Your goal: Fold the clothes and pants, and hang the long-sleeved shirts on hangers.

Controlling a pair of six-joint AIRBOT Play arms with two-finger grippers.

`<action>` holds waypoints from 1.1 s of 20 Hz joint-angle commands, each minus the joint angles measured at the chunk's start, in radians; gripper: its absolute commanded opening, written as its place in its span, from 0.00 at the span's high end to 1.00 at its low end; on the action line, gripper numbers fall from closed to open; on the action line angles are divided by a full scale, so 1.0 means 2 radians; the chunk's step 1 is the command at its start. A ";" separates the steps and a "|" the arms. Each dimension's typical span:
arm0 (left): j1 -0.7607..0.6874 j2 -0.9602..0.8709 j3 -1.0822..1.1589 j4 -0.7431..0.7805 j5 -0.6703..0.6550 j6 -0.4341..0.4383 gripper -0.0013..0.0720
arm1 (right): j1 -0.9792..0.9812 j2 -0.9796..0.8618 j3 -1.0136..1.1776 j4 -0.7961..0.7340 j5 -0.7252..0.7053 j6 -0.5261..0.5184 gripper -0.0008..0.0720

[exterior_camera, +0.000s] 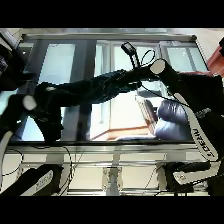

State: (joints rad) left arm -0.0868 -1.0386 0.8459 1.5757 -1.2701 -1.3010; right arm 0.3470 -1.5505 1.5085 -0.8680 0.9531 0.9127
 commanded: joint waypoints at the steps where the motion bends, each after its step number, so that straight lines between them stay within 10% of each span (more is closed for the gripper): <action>1: -0.101 -0.073 0.000 0.145 -0.025 -0.101 0.41 | 0.000 -0.001 0.005 -0.013 0.021 0.009 0.94; 22: -0.184 -0.147 0.001 0.206 -0.020 -0.276 0.41 | 0.000 -0.001 0.005 -0.014 0.027 0.009 0.94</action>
State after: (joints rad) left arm -0.4343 -1.3174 0.8474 1.9301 -1.2934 -1.7607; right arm 0.3470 -1.5520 1.5173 -0.8951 1.0050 0.9314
